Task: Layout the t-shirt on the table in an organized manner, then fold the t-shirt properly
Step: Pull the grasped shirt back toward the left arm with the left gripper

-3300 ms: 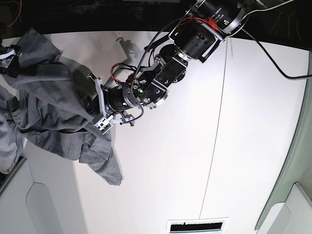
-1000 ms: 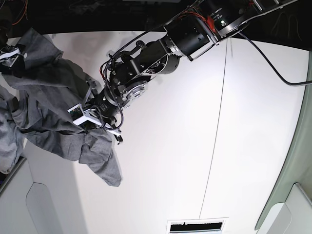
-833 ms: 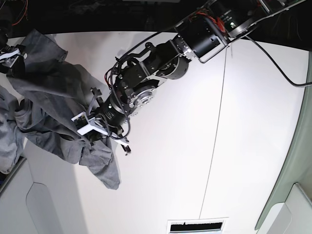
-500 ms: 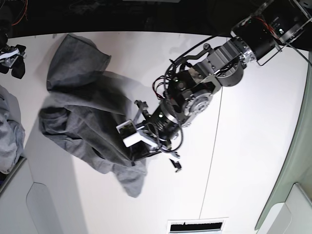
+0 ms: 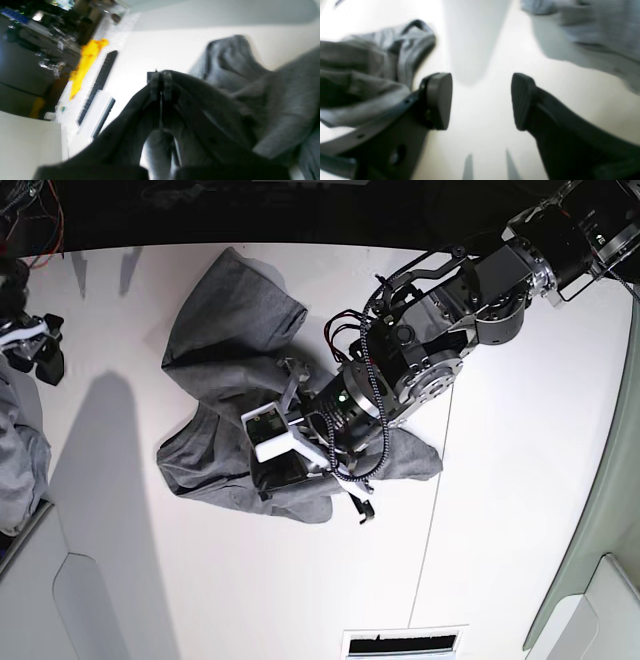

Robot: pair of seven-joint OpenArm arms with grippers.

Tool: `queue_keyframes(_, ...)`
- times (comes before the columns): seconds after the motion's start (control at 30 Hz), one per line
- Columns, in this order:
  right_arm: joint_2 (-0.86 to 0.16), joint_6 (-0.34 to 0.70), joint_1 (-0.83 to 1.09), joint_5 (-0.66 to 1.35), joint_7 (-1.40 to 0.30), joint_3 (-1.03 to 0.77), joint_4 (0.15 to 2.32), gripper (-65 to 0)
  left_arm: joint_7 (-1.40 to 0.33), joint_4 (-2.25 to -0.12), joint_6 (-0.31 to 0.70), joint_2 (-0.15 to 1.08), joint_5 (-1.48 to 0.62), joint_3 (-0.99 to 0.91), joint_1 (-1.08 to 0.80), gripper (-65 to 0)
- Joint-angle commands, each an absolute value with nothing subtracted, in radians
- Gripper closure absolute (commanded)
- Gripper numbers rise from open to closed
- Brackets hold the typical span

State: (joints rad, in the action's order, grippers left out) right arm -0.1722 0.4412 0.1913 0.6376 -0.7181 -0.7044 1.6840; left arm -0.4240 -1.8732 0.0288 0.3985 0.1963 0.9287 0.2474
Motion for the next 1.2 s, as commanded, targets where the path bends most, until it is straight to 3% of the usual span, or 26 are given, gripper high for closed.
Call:
queue_keyframes(0.0,-0.185,0.443,0.145,0.634,-0.689,-0.675,1.652,-36.9,-0.41,-1.89,0.012,0.397,0.21,0.921,0.267,0.0)
queue_keyframes(0.33,-0.152,0.419,-0.133,0.5,-0.624,-0.358,1.243,-36.9,-0.48,-1.89,0.012,0.45,0.21,0.921,0.244,0.0)
queue_keyframes(0.77,0.018,0.376,-0.204,0.361,-0.579,-0.286,1.174,-35.7,-0.499,-1.89,0.011,0.468,0.21,0.921,0.244,0.0)
queue_keyframes(0.83,0.031,0.364,-0.205,0.358,-0.579,-0.278,1.174,-26.5,-0.498,-1.89,0.011,0.468,0.21,0.921,0.244,0.0)
queue_keyframes(0.97,0.033,0.39,-0.205,0.358,-0.579,-0.27,1.175,-0.3,-0.498,-1.89,0.011,0.469,0.211,0.921,0.244,0.0)
queue_keyframes(1.17,-0.02,0.442,-0.201,0.368,-0.652,-0.271,1.28,0.0,-0.499,-1.89,0.012,0.471,0.222,0.893,0.244,0.0)
